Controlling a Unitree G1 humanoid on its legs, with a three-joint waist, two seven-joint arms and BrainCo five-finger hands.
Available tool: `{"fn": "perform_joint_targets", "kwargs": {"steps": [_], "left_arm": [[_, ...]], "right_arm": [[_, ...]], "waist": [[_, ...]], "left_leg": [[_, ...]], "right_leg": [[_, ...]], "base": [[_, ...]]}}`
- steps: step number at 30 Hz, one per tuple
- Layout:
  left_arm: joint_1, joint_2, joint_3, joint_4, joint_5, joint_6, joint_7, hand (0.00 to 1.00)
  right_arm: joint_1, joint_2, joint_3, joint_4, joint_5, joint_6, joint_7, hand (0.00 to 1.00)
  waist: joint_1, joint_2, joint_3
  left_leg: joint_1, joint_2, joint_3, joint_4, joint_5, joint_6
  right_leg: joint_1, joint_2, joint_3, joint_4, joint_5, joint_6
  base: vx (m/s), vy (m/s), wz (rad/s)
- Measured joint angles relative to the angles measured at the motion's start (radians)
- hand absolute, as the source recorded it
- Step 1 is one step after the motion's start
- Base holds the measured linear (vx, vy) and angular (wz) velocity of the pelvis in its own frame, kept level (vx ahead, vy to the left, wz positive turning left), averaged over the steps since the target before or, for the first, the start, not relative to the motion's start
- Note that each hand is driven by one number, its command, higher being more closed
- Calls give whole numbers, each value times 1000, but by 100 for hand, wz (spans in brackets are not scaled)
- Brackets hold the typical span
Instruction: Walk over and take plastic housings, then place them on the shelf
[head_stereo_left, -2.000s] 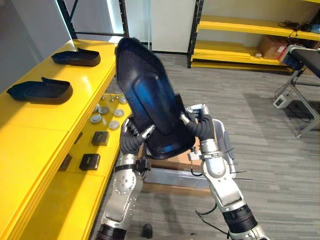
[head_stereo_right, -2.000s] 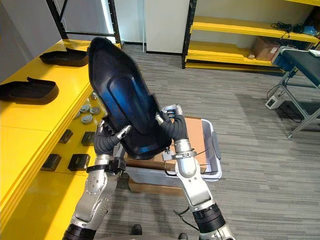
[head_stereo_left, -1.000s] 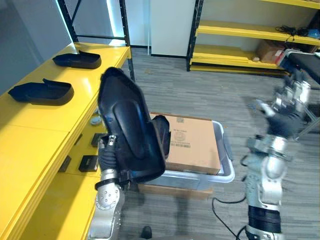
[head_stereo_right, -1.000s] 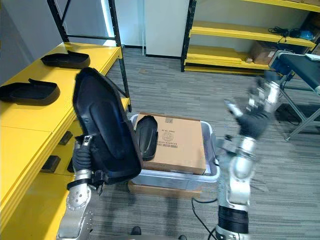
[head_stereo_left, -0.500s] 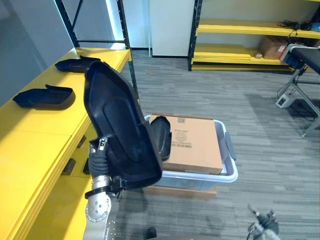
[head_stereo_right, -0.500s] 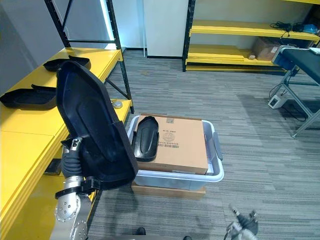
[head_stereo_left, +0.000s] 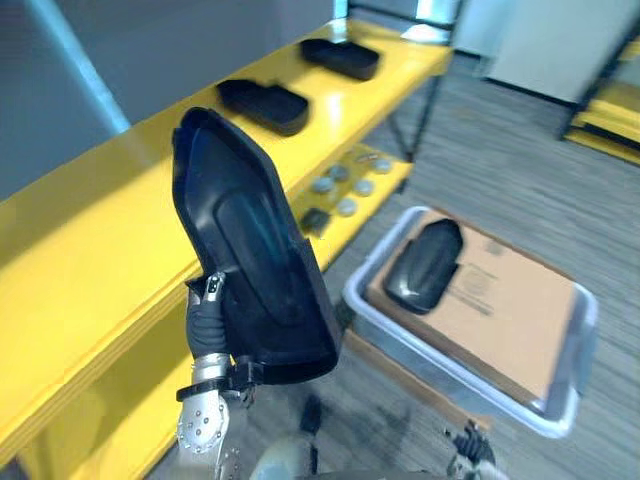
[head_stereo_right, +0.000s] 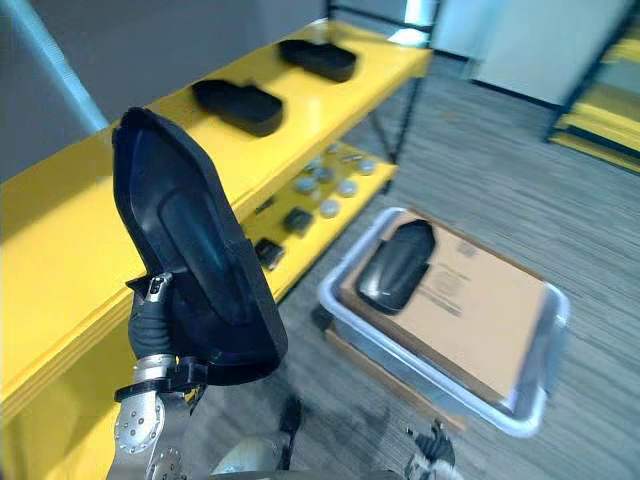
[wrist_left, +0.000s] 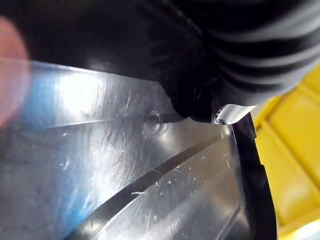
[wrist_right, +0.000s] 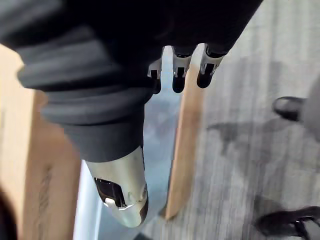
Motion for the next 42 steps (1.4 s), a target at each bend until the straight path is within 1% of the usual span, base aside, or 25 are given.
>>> {"fn": "perform_joint_targets", "kwargs": {"steps": [1, 2, 3, 5, 6, 7, 8, 9, 10, 11, 13, 15, 16, 18, 19, 20, 21, 22, 25, 26, 29, 35, 38, 41, 42], "left_arm": [[-5, 0, -10, 0, -1, 0, 0, 100], [-11, 2, -24, 0, -3, 0, -3, 100], [-27, 2, -36, 4, -5, 1, -13, 100], [-53, -1, -54, 22, -6, 2, -23, 100], [-76, 9, -80, 40, -5, 3, -23, 100], [-97, 23, -99, 47, -4, 3, -21, 100], [-111, 30, -99, 56, -4, 1, -20, 100], [-136, 42, -97, 86, 0, -1, -18, 100], [-146, 50, -96, 121, 1, -2, -18, 100], [-150, 53, -96, 140, 1, -1, -17, 100], [-158, 52, -106, 199, 3, 3, -16, 100], [-158, 52, -115, 200, 4, 3, -15, 100], [-158, 51, -115, 200, 5, 3, -14, 100], [-152, 56, -108, 189, 5, 1, 1, 100], [-148, 57, -97, 176, 5, -1, 4, 100], [-138, 45, -91, 175, 4, -2, 7, 100], [-118, 38, -93, 167, 4, -2, 5, 100], [-109, 35, -96, 162, 4, -2, 2, 100], [-110, 11, -105, 164, 3, 0, 1, 100], [-110, 5, -105, 166, 3, 0, 1, 100], [-127, 3, -112, 190, 3, 1, 2, 100], [-147, 3, -114, 217, 16, 6, 11, 100], [-209, 8, -115, 264, 52, 17, 37, 100], [-302, 17, -111, 326, 86, 32, 74, 100], [-341, 22, -111, 356, 90, 37, 82, 100]], "right_arm": [[-14, 4, 2, 0, 0, 2, 0, 0], [-23, 12, 4, -2, -1, 4, -1, 0], [-27, 33, 5, -6, -5, 7, -2, 0], [-22, 50, 9, -9, -19, 19, -1, 0], [-12, 53, 16, -13, -27, 30, -1, 0], [-7, 63, 21, -14, -30, 34, 0, 0], [-10, 63, 27, -13, -31, 34, 0, 0], [-32, 59, 34, -1, -33, 33, 0, 0], [-45, 59, 35, 13, -37, 33, -1, 0], [-46, 60, 36, 16, -37, 33, -1, 0], [-45, 61, 56, 14, -37, 32, -1, 0], [-32, 64, 67, 14, -38, 32, -1, 0], [-27, 64, 68, 14, -38, 33, -1, 0], [-9, 65, 76, 13, -39, 33, 2, 0], [-6, 62, 88, 13, -40, 34, 2, 0], [-6, 53, 89, 10, -42, 35, 2, 0], [-7, 51, 92, -20, -47, 34, 2, 0], [-7, 51, 96, -42, -49, 31, 3, 0], [-4, 45, 95, -61, -49, 30, 2, 0], [-6, 45, 95, -62, -51, 30, 2, 0], [-3, 44, 93, -62, -59, 30, 2, 0], [8, 52, 97, -54, -69, 27, 2, 0], [10, 50, 107, -29, -70, 20, 3, 0], [15, 51, 111, -4, -76, 20, 3, 0], [19, 49, 111, 9, -77, 20, 3, 0]], "waist": [[17, -3, 0], [23, -6, -1], [22, -17, 4], [16, -30, 12], [9, -17, 7], [5, -22, 5], [5, -26, 4], [6, -31, 2], [-6, -37, 1], [-17, -36, 1], [-50, -35, 2], [-63, -36, 2], [-64, -38, 1], [-59, -74, -9], [-36, -104, -9], [-23, -90, -12], [-17, -70, -24], [-15, -64, -29], [-19, -61, -31], [-14, -63, -32], [-18, -64, -33], [-17, -64, -36], [-19, -65, -39], [-43, -65, -40], [-43, -67, -41]], "left_leg": [[-6, -12, 9, 7, -11, 2], [-16, -31, -1, 18, -23, 7], [-20, -56, -2, 41, -59, 7], [-6, -71, -14, 87, -102, 25], [21, -81, -54, 115, -136, 33], [39, -80, -85, 131, -165, 37], [51, -80, -96, 125, -171, 33], [80, -83, -111, 98, -166, 24], [108, -89, -128, 77, -163, 20], [118, -90, -138, 74, -162, 19], [152, -92, -193, 87, -164, 16], [167, -94, -241, 105, -174, -1], [175, -95, -251, 105, -178, -8], [202, -114, -270, 102, -202, -28], [209, -126, -271, 119, -227, -42], [201, -98, -279, 149, -257, -63], [188, -63, -290, 170, -280, -89], [179, -43, -299, 173, -284, -97], [178, -6, -333, 147, -261, -128], [180, -3, -338, 122, -246, -143], [207, -2, -348, 58, -204, -163], [233, -4, -352, -15, -160, -162], [230, -15, -369, -51, -126, -159], [227, -21, -401, -97, -93, -154], [227, -22, -402, -113, -81, -154]], "right_leg": [[6, -11, -11, -6, 0, 0], [18, -21, -22, -6, 0, 0], [41, -45, -57, 10, -4, -8], [54, -112, -15, 150, -2, -109], [23, -158, 107, 291, 32, -194], [-58, -149, 301, 418, -11, -182], [-107, -128, 379, 461, -47, -163], [-187, -88, 483, 483, -100, -148], [-252, -51, 540, 458, -130, -151], [-279, -28, 568, 431, -136, -151], [-360, 61, 721, 309, -147, -123], [-401, 105, 814, 227, -126, -96], [-406, 113, 832, 201, -109, -89], [-411, 96, 835, 153, 17, -98], [-408, 90, 825, 142, 66, -95], [-388, 104, 805, 132, 50, -91], [-374, 139, 786, 102, 46, -104], [-370, 158, 771, 87, 42, -114], [-360, 193, 721, 61, 36, -142], [-356, 199, 714, 51, 38, -149], [-338, 205, 692, 17, 43, -159], [-309, 219, 683, -53, 73, -171], [-305, 217, 671, -88, 97, -172], [-302, 217, 647, -116, 119, -172], [-304, 218, 646, -127, 125, -171]], "base": [[109, 103, 56], [185, 152, 61], [179, 137, 87], [253, 162, 91], [311, 173, 73], [267, 127, 60], [262, 104, 37], [262, 94, 32], [260, 87, 37], [256, 53, 54], [256, -3, 85], [250, -65, 93], [263, -136, 106], [191, -176, 84], [156, -253, 41], [169, -295, 17], [154, -292, 3], [137, -231, 11], [135, -205, 27], [113, -155, 15], [102, -101, 19], [17, -15, 4], [-62, -4, 16], [-97, -10, 25], [-117, -13, 15]]}}
